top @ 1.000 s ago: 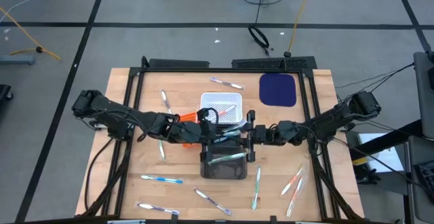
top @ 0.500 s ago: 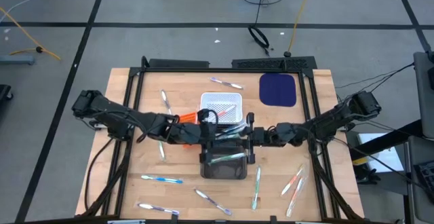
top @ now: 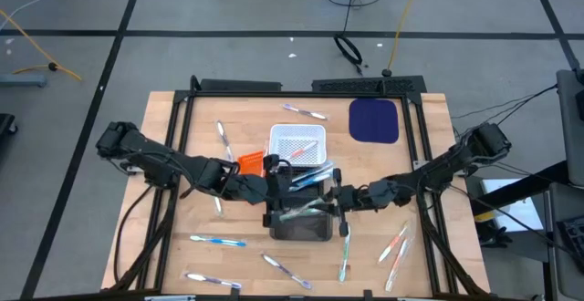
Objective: Pick & Place Toothbrushes
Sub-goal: Put the middle left green toothbrush into the black bin
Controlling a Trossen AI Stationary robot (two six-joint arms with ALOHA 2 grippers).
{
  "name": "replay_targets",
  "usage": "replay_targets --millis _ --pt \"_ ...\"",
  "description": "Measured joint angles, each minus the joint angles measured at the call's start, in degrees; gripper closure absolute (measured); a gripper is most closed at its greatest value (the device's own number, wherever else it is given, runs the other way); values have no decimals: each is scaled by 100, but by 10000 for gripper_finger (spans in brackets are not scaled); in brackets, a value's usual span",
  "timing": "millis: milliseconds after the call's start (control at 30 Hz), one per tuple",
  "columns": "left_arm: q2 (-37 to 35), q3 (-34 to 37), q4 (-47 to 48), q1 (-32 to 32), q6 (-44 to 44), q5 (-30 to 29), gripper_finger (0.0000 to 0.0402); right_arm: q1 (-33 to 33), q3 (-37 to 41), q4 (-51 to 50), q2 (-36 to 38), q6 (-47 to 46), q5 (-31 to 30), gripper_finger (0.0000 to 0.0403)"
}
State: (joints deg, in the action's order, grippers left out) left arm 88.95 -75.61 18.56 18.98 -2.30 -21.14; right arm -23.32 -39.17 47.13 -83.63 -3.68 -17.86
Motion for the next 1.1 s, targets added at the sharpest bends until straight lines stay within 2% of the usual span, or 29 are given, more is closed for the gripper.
replay_targets --millis 367,633,900,967,1100 --pt "0 2 972 33 -1067 1 270 -273 158 1241 -1102 -471 -246 386" --pt "0 2 1378 33 -1644 3 270 -315 157 2418 -2124 -440 -331 386" --pt "-2 2 1642 39 -2237 3 270 -418 156 2594 -2335 -129 -298 385" --pt "-2 2 1667 39 -2325 3 270 -439 156 2593 -2335 -6 -299 368" --pt "-2 2 1701 39 -2467 3 270 -458 156 2575 -2335 17 -301 301"
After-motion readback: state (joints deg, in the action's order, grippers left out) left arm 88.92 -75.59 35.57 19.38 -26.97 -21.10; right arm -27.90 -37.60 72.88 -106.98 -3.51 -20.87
